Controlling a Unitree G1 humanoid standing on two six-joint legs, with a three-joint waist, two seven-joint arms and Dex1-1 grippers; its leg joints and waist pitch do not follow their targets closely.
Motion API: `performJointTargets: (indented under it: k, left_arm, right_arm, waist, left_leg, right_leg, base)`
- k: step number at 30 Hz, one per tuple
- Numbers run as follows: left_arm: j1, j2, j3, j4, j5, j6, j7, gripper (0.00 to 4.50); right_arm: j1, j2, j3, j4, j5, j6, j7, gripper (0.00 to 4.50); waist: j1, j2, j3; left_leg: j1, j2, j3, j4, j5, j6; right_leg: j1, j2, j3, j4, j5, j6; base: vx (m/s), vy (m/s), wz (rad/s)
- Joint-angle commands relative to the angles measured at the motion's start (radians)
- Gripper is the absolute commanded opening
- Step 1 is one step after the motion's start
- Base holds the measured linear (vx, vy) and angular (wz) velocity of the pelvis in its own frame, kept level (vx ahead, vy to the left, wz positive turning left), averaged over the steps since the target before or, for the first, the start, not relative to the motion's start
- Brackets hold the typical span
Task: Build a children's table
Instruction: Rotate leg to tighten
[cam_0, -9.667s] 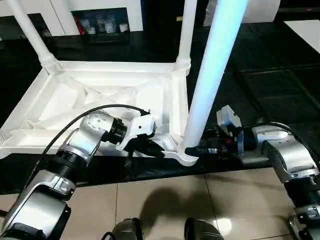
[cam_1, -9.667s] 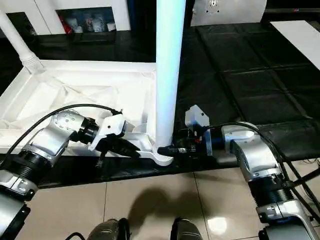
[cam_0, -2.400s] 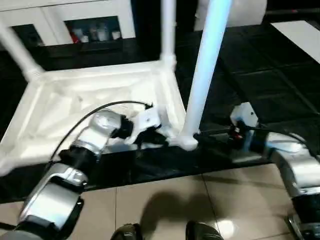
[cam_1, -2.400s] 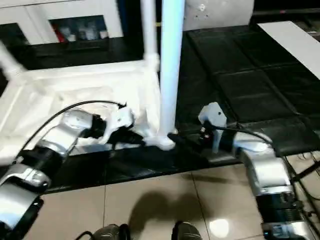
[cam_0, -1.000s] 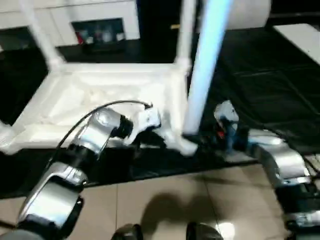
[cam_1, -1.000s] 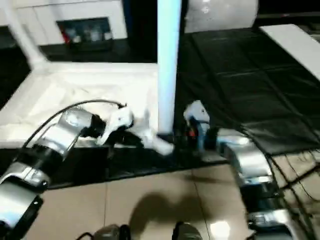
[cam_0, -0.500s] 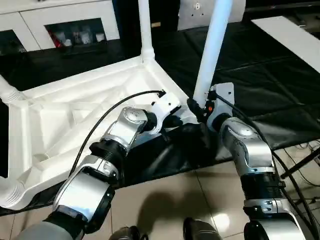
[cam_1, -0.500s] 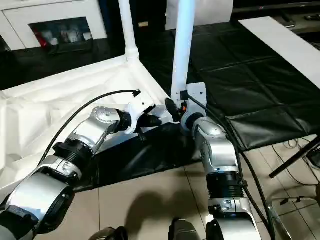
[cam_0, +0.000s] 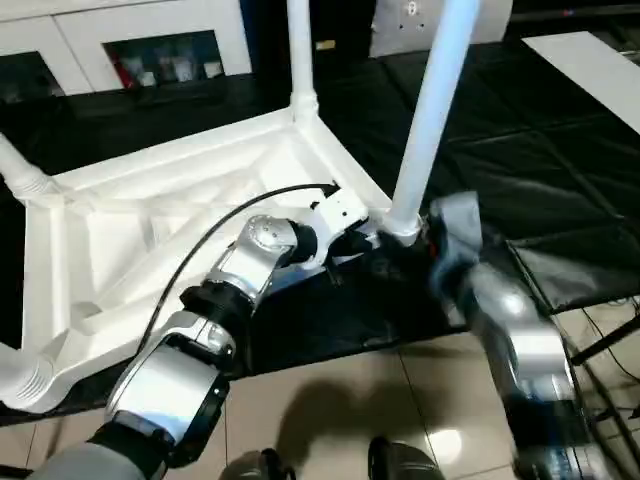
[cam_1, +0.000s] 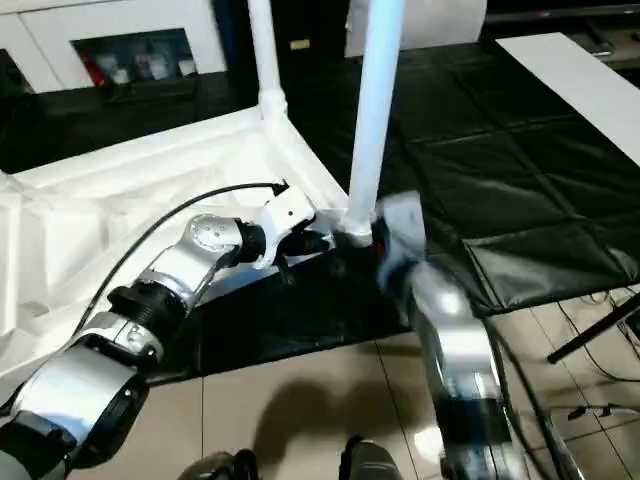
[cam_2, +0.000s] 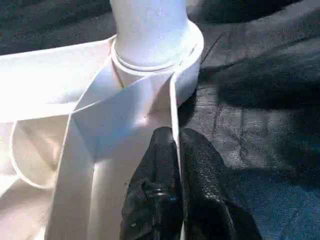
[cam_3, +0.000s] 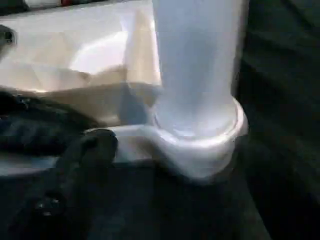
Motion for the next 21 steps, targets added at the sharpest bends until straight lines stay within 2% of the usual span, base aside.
performJointTargets:
  k: [1, 2, 3, 4, 5, 6, 7, 9, 10, 13, 14, 15, 16, 17, 18, 19, 21]
  left_arm:
    - [-0.001, 0.026, 0.043, -0.014, -0.030, -0.044, -0.009, 0.00]
    - [0.002, 0.024, 0.056, -0.024, -0.053, -0.041, -0.032, 0.27]
    - [0.010, 0.023, 0.070, -0.050, -0.083, -0.054, -0.073, 0.44]
    - [0.012, 0.023, 0.071, -0.054, -0.087, -0.056, -0.078, 0.44]
    - [0.021, 0.021, 0.092, -0.088, -0.120, -0.051, -0.109, 0.55]
    - [0.024, 0.021, 0.098, -0.099, -0.128, -0.046, -0.114, 0.66]
    - [0.030, 0.023, 0.103, -0.113, -0.132, -0.052, -0.111, 0.76]
    - [0.058, 0.032, 0.124, -0.154, -0.147, -0.056, -0.080, 0.93]
    - [0.065, 0.035, 0.126, -0.164, -0.148, -0.050, -0.076, 1.01]
    - [0.112, 0.057, 0.153, -0.236, -0.146, 0.064, 0.001, 1.01]
    - [0.132, 0.068, 0.172, -0.268, -0.141, 0.118, 0.043, 1.01]
    - [0.132, 0.068, 0.172, -0.268, -0.141, 0.118, 0.043, 1.01]
    - [0.210, 0.122, 0.198, -0.388, -0.127, 0.224, 0.066, 1.01]
    - [0.243, 0.143, 0.207, -0.441, -0.129, 0.259, 0.057, 1.01]
    - [0.291, 0.172, 0.220, -0.518, -0.137, 0.299, 0.039, 1.01]
    - [0.331, 0.195, 0.233, -0.583, -0.149, 0.332, 0.020, 1.01]
    - [0.394, 0.232, 0.248, -0.685, -0.172, 0.389, -0.010, 1.01]
  right_arm:
    - [0.044, -0.010, -0.017, -0.128, 0.046, -0.010, 0.039, 4.46]
    - [0.060, -0.011, -0.015, -0.160, 0.051, -0.001, 0.044, 4.49]
    - [0.076, -0.013, -0.011, -0.190, 0.062, 0.000, 0.057, 4.50]
    - [0.078, -0.013, -0.011, -0.194, 0.064, -0.001, 0.058, 4.50]
    - [0.088, -0.017, -0.002, -0.215, 0.069, -0.031, 0.067, 4.50]
    - [0.090, -0.018, 0.001, -0.219, 0.069, -0.043, 0.069, 4.50]
    - [0.089, -0.015, 0.002, -0.224, 0.078, -0.047, 0.072, 4.50]
    - [0.078, 0.009, -0.005, -0.252, 0.128, -0.062, 0.077, 4.50]
    - [0.077, 0.013, -0.005, -0.257, 0.137, -0.063, 0.079, 4.50]
    - [0.068, 0.020, 0.003, -0.290, 0.169, -0.061, 0.102, 4.50]
    - [0.065, 0.023, 0.006, -0.301, 0.176, -0.054, 0.104, 4.50]
    - [0.065, 0.023, 0.006, -0.301, 0.176, -0.054, 0.104, 4.50]
    - [0.053, 0.022, 0.019, -0.317, 0.185, -0.026, 0.107, 4.50]
    - [0.044, 0.022, 0.024, -0.315, 0.184, -0.012, 0.105, 4.50]
    - [0.030, 0.020, 0.033, -0.308, 0.183, 0.006, 0.103, 4.50]
    - [0.016, 0.019, 0.042, -0.297, 0.178, 0.020, 0.102, 4.50]
    - [-0.007, 0.015, 0.057, -0.274, 0.165, 0.041, 0.095, 4.50]
  waist:
    - [0.005, -0.012, -0.086]
    - [0.007, -0.013, -0.086]
    - [0.008, -0.016, -0.089]
    - [0.008, -0.016, -0.089]
    - [0.007, -0.014, -0.089]
    - [0.011, -0.012, -0.089]
    - [0.011, -0.011, -0.089]
    - [0.016, -0.002, -0.091]
    - [0.017, -0.002, -0.091]
    - [0.016, -0.001, -0.094]
    - [0.017, 0.006, -0.098]
    - [0.017, 0.004, -0.096]
    - [0.018, 0.004, -0.099]
    - [0.014, 0.001, -0.097]
    - [0.011, -0.005, -0.099]
    - [0.009, -0.001, -0.099]
    - [0.008, -0.003, -0.094]
  left_leg:
    - [0.010, 0.043, -0.022, -0.063, -0.214, 0.120]
    - [0.013, 0.044, -0.021, -0.063, -0.212, 0.124]
    - [0.008, 0.042, -0.022, -0.063, -0.197, 0.127]
    - [0.010, 0.042, -0.021, -0.062, -0.198, 0.126]
    - [0.012, 0.042, -0.020, -0.062, -0.203, 0.126]
    - [0.018, 0.047, -0.017, -0.061, -0.207, 0.122]
    - [0.018, 0.047, -0.017, -0.060, -0.210, 0.120]
    - [0.017, 0.048, -0.020, -0.062, -0.214, 0.119]
    - [0.018, 0.049, -0.020, -0.062, -0.215, 0.120]
    - [0.017, 0.053, -0.021, -0.063, -0.195, 0.118]
    - [0.019, 0.048, -0.020, -0.060, -0.195, 0.118]
    - [0.017, 0.048, -0.020, -0.060, -0.191, 0.115]
    - [0.020, 0.049, -0.020, -0.059, -0.190, 0.109]
    - [0.011, 0.052, -0.025, -0.063, -0.179, 0.107]
    - [0.018, 0.053, -0.022, -0.063, -0.186, 0.099]
    - [0.015, 0.053, -0.024, -0.062, -0.180, 0.097]
    - [0.021, 0.051, -0.018, -0.061, -0.187, 0.085]
  right_leg:
    - [0.070, -0.065, 0.036, -0.071, -0.315, -0.192]
    - [0.067, -0.065, 0.037, -0.072, -0.318, -0.188]
    - [0.072, -0.067, 0.035, -0.070, -0.324, -0.186]
    - [0.068, -0.066, 0.036, -0.070, -0.326, -0.186]
    - [0.067, -0.068, 0.036, -0.072, -0.335, -0.195]
    - [0.058, -0.068, 0.038, -0.074, -0.332, -0.209]
    - [0.058, -0.066, 0.038, -0.071, -0.330, -0.212]
    - [0.061, -0.064, 0.036, -0.066, -0.308, -0.216]
    - [0.062, -0.065, 0.037, -0.066, -0.303, -0.217]
    - [0.064, -0.061, 0.038, -0.054, -0.248, -0.226]
    - [0.063, -0.060, 0.037, -0.056, -0.256, -0.222]
    - [0.064, -0.060, 0.037, -0.057, -0.254, -0.221]
    - [0.064, -0.060, 0.038, -0.053, -0.250, -0.223]
    - [0.071, -0.063, 0.038, -0.048, -0.245, -0.227]
    - [0.065, -0.062, 0.039, -0.050, -0.259, -0.224]
    - [0.068, -0.064, 0.040, -0.046, -0.259, -0.226]
    - [0.057, -0.059, 0.042, -0.052, -0.295, -0.219]
  base:
    - [0.000, 0.000, 0.00]
    - [0.000, 0.000, 0.00]
    - [0.000, 0.000, 0.00]
    - [0.000, 0.000, 0.00]
    - [0.000, 0.000, 0.00]
    - [0.000, 0.000, 0.00]
    - [0.000, 0.000, 0.00]
    - [0.000, 0.000, 0.00]
    - [0.000, 0.000, 0.00]
    - [0.000, 0.000, 0.00]
    - [0.000, 0.000, 0.00]
    - [0.000, 0.000, 0.00]
    - [0.000, 0.000, 0.00]
    - [0.000, 0.000, 0.00]
    - [0.000, 0.000, 0.00]
    - [0.000, 0.000, 0.00]
    - [0.000, 0.000, 0.00]
